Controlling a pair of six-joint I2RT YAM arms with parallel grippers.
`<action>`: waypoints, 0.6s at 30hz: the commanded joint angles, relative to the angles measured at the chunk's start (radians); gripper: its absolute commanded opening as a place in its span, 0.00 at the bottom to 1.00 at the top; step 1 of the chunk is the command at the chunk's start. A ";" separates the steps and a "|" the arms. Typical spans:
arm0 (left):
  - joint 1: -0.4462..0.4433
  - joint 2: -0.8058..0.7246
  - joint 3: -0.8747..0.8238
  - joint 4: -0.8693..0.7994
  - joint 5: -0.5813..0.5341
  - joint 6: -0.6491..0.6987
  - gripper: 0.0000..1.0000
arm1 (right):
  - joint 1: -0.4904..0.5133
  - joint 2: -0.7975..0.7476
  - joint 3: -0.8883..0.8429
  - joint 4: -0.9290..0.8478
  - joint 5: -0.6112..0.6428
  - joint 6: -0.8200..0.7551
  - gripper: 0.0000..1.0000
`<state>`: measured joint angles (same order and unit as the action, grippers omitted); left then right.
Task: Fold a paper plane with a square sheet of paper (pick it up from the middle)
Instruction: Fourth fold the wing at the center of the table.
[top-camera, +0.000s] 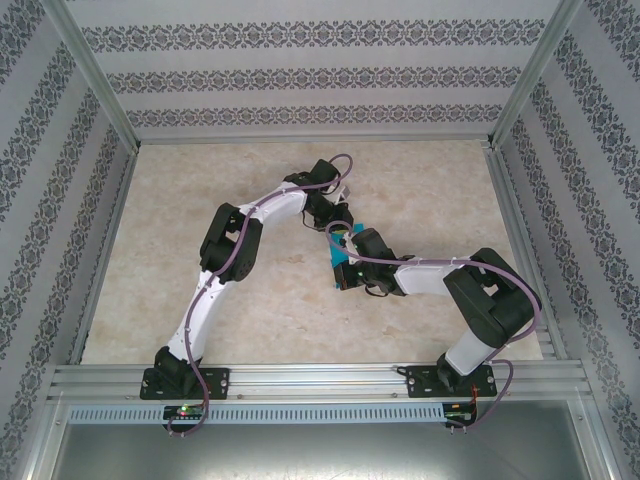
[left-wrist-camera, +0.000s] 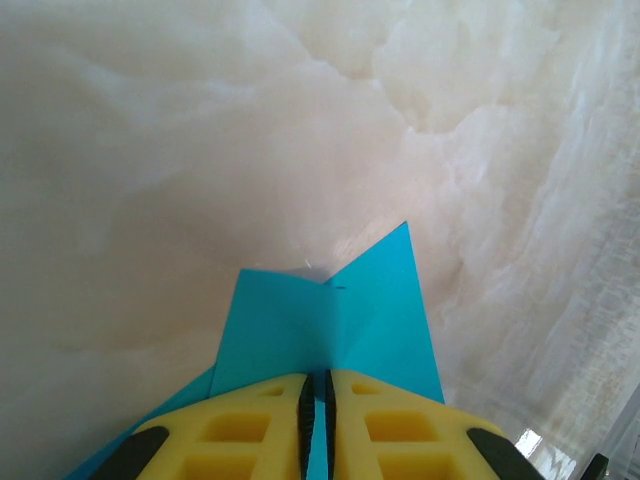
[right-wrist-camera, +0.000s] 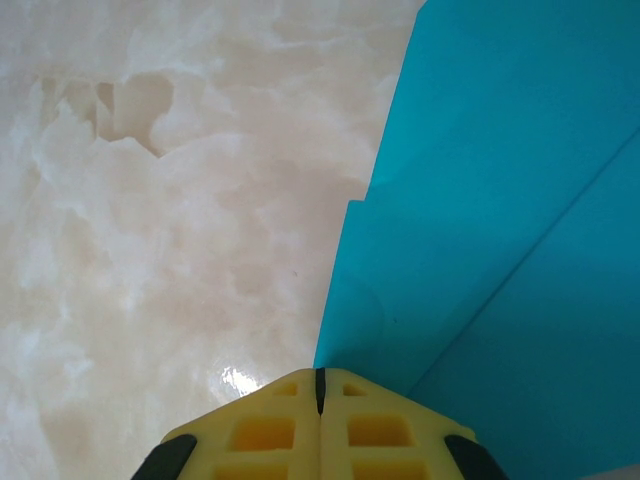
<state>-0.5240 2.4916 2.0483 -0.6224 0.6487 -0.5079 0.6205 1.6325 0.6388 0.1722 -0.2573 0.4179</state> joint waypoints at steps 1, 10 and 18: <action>0.058 0.068 0.014 0.067 -0.142 0.026 0.18 | 0.041 0.004 -0.042 -0.212 -0.040 -0.015 0.00; 0.064 0.082 -0.006 0.036 -0.153 0.064 0.18 | 0.073 -0.036 -0.076 -0.220 -0.031 0.018 0.00; 0.064 0.071 -0.027 0.033 -0.129 0.076 0.18 | 0.080 -0.084 -0.145 -0.160 -0.064 0.092 0.00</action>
<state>-0.5201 2.4947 2.0483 -0.6231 0.6636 -0.4755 0.6659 1.5532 0.5598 0.1703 -0.2348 0.4656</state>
